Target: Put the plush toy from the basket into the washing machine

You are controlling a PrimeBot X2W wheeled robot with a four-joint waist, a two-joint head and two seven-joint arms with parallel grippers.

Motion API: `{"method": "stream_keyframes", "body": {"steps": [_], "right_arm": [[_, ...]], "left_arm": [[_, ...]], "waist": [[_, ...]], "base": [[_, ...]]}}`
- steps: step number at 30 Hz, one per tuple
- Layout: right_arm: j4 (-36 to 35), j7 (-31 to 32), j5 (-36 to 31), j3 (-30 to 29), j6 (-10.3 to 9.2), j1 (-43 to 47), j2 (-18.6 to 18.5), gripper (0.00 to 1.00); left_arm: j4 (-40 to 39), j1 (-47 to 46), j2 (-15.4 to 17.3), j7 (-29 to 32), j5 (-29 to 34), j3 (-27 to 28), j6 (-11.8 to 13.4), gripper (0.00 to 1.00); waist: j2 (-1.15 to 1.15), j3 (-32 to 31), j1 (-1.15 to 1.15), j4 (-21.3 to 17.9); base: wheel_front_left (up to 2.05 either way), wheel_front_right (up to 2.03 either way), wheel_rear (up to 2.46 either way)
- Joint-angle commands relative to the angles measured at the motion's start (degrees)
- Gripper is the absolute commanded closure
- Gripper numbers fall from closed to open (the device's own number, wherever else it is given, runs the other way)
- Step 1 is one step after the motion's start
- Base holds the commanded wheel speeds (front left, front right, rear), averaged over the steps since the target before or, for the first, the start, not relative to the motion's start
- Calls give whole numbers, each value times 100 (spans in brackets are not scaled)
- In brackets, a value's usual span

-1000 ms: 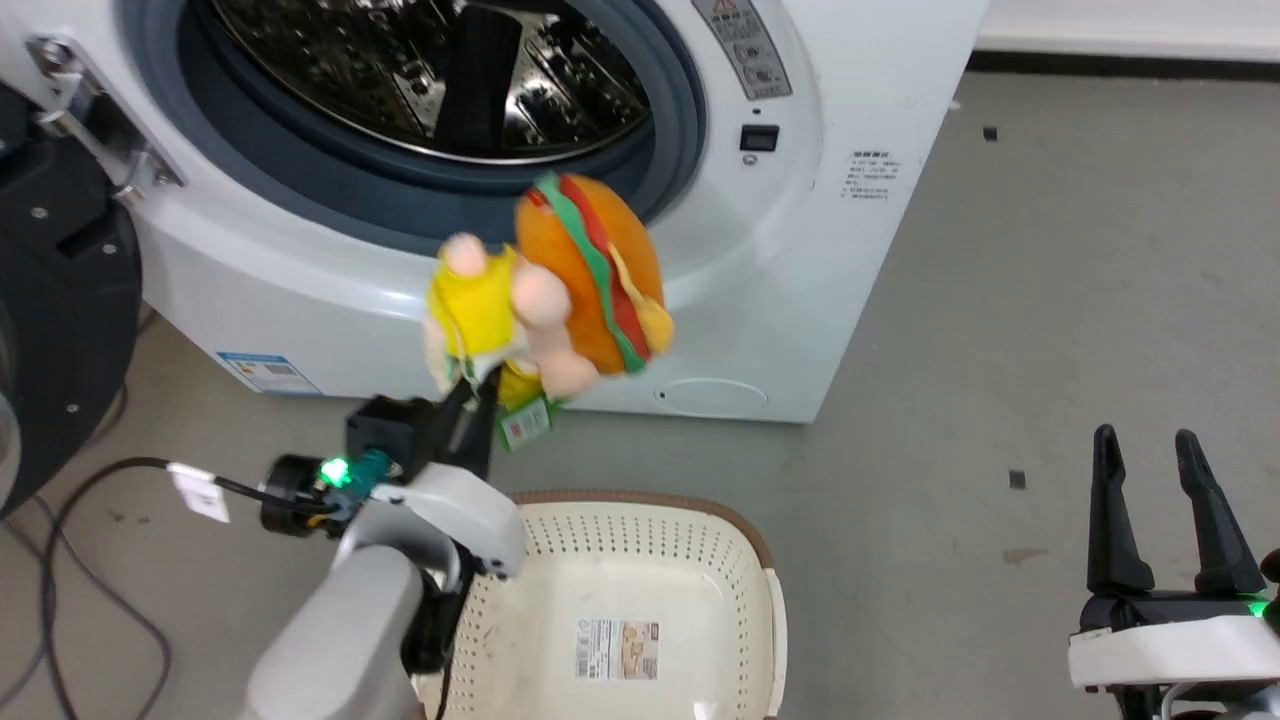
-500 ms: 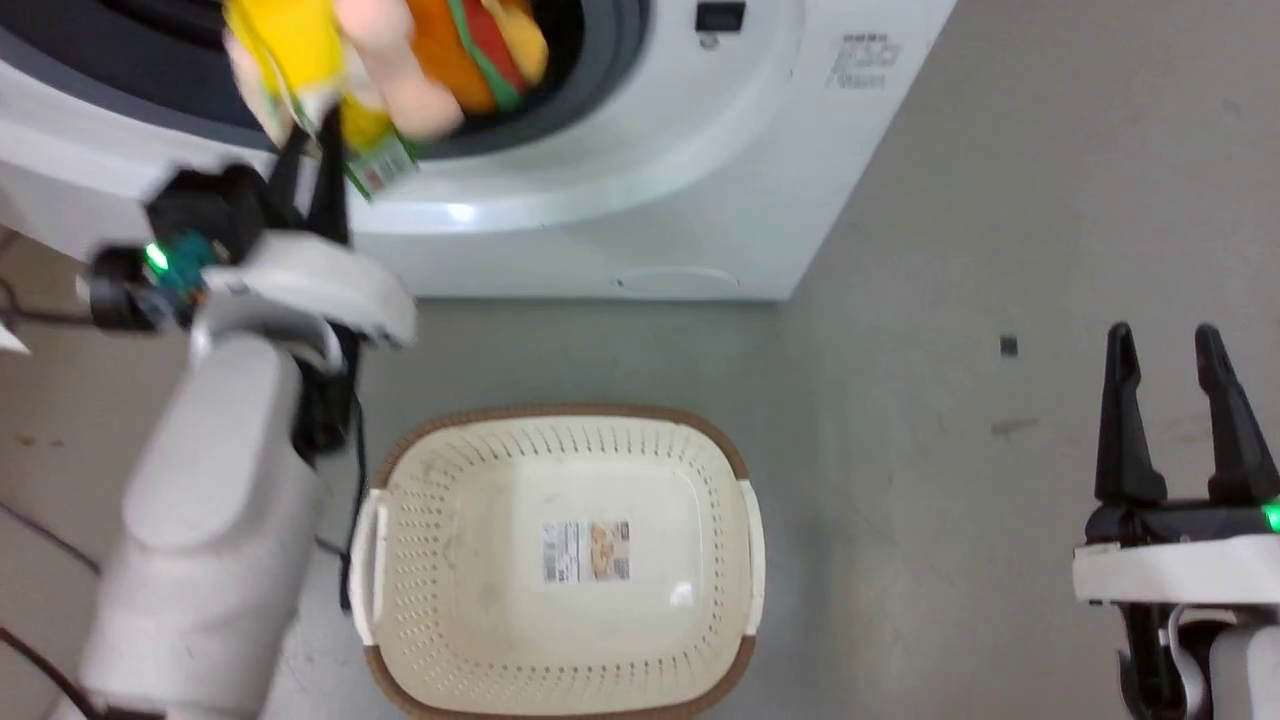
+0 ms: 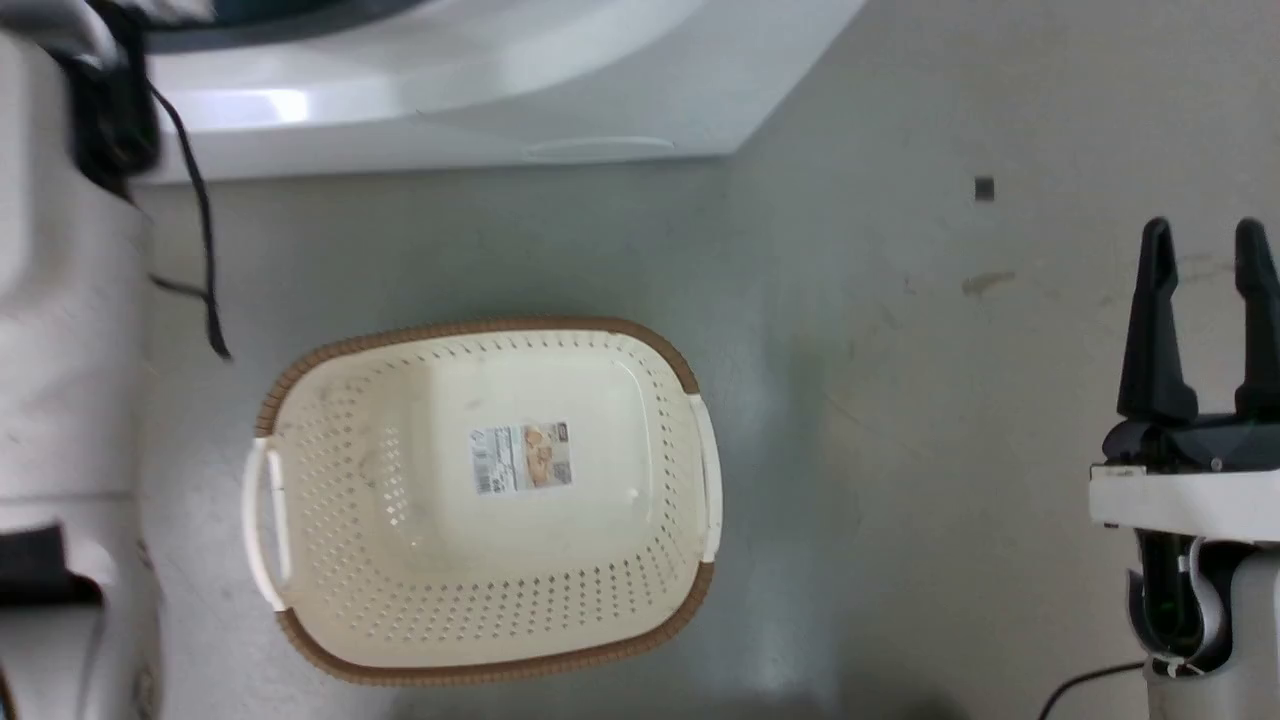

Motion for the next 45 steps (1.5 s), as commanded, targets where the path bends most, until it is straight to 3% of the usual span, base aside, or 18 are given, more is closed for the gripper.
{"method": "stream_keyframes", "body": {"steps": [1, 15, 16, 17, 23, 31, 45], "right_arm": [[-62, -25, 30, 14, -4, -127, -1, 0], [-297, -25, 56, 108, -4, -289, -1, 0], [-299, -25, 42, 116, -4, -288, -1, 0], [-298, -25, 31, 117, -4, -287, -1, 0], [-260, -25, 8, 140, -4, -282, -1, 0], [-127, -25, -56, 178, -4, -179, -1, 0], [136, -25, -334, 252, -4, 339, -1, 0]], "left_arm": [[45, -224, 64, -39, 59, 58, -15, 100], [904, -1403, 297, -39, 306, 335, -72, 100], [937, -1412, 283, -39, 324, 338, -70, 62], [999, -1411, 255, -39, 318, 346, -88, 0], [1067, -1228, 144, -39, 379, 382, -96, 0], [989, -307, -133, -39, 444, 442, -191, 0], [-591, 2107, -856, -39, 794, 514, -190, 0]], "waist": [[0, 283, -1, -161], [0, 701, -1, -299], [0, 706, -1, -288], [0, 703, -1, -275], [0, 548, -1, -204], [0, -146, -1, -72], [0, -1638, -1, 311]], "base": [[0, 0, 0], [0, 0, 0], [0, 0, 0], [0, 0, 0], [0, 0, 0], [0, 0, 0], [0, 0, 0]]}}
